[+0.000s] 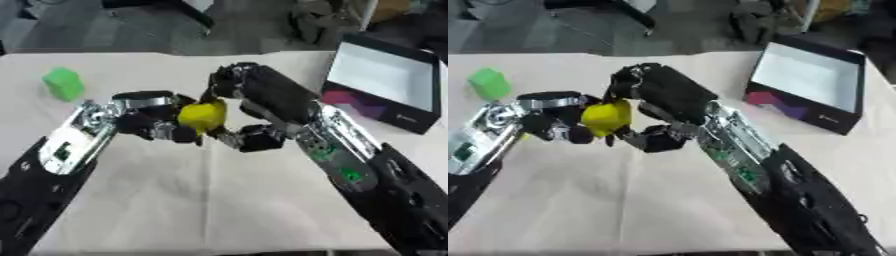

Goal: Pick up the objects with one hand, pass them to the other hand, and then place them into the box on the other side of the table.

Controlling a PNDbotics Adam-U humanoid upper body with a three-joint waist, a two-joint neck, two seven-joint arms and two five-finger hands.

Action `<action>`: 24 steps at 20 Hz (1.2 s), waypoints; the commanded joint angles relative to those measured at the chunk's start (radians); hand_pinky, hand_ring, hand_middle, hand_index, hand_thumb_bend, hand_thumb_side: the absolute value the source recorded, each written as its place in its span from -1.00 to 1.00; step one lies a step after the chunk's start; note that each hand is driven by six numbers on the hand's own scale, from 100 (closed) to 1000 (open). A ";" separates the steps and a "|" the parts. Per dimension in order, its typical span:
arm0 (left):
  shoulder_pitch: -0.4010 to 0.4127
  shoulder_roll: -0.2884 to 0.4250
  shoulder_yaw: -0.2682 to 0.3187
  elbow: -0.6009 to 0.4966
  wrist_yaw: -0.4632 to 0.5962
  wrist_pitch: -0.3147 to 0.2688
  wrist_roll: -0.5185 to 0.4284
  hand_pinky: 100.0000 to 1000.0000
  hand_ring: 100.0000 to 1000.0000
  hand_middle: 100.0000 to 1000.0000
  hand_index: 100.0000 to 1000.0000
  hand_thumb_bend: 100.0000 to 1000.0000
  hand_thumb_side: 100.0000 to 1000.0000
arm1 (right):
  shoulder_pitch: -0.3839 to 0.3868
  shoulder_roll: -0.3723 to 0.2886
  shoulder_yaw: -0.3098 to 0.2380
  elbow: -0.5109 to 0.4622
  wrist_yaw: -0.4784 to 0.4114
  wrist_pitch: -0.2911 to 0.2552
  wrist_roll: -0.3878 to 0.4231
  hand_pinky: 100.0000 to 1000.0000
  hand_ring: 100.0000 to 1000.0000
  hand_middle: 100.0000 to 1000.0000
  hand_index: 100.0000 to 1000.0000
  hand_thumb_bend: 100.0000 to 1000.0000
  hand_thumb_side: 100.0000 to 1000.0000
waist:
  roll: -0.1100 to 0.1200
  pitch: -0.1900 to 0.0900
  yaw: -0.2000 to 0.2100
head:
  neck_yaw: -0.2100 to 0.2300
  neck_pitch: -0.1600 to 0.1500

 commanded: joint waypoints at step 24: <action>0.299 0.061 0.474 -0.232 -0.063 -0.146 0.462 0.53 0.17 0.28 0.53 -0.09 0.28 | -0.101 -0.361 -0.521 0.806 -0.193 0.379 -0.405 0.16 0.04 -0.17 -0.20 -0.45 -1.00 | 0.018 0.007 0.055 | -0.304 -0.002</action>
